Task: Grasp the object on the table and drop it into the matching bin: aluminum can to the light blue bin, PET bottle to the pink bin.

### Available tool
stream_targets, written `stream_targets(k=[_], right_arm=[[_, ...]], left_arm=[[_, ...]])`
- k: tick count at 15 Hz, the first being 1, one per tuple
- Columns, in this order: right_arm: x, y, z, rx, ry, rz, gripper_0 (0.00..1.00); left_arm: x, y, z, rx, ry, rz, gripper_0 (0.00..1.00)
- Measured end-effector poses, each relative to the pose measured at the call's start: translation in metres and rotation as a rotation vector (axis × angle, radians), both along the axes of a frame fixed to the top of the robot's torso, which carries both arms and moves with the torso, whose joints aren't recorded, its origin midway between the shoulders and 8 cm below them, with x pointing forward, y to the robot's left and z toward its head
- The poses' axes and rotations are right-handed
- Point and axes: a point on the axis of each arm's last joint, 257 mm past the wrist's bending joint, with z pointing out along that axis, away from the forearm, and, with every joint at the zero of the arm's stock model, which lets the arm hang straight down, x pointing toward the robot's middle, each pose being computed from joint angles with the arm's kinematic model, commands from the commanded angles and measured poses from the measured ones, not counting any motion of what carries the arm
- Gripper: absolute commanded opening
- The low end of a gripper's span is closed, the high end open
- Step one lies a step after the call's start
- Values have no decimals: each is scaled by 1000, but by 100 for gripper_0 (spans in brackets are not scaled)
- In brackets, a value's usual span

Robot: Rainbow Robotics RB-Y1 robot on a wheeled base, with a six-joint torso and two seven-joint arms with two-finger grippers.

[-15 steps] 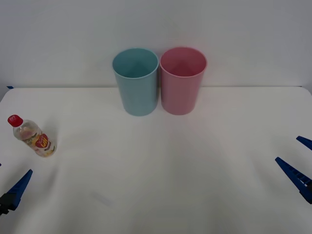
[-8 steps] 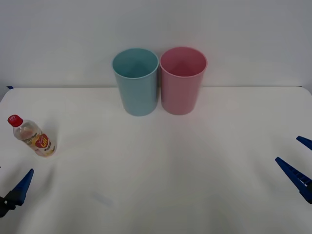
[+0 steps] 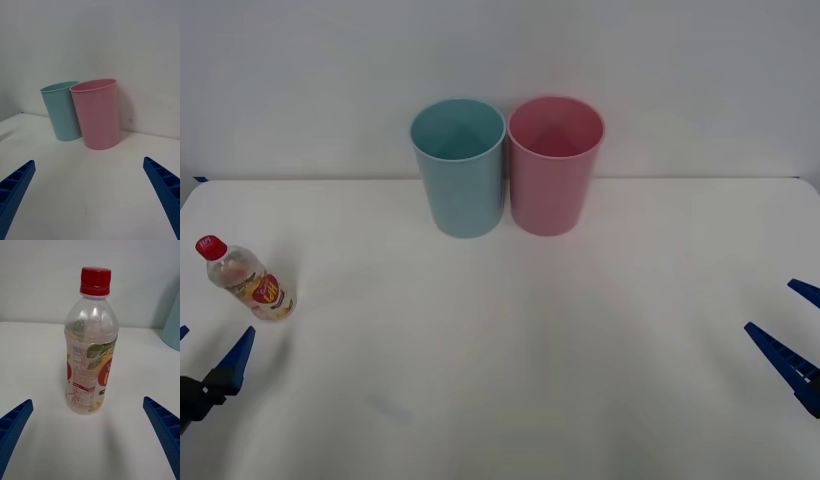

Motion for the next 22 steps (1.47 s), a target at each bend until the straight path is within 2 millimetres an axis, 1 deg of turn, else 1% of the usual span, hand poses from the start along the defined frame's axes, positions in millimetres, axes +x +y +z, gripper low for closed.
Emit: stream_targets(k=[5, 10, 22], right_arm=[[0, 0, 0, 0, 0, 0, 100], [0, 0, 0, 0, 0, 0, 100], [0, 0, 0, 0, 0, 0, 100]], left_arm=[[28, 3, -4, 2, -9, 3, 100], [51, 1, -10, -6, -9, -1, 100], [114, -9, -12, -25, -16, -13, 100]])
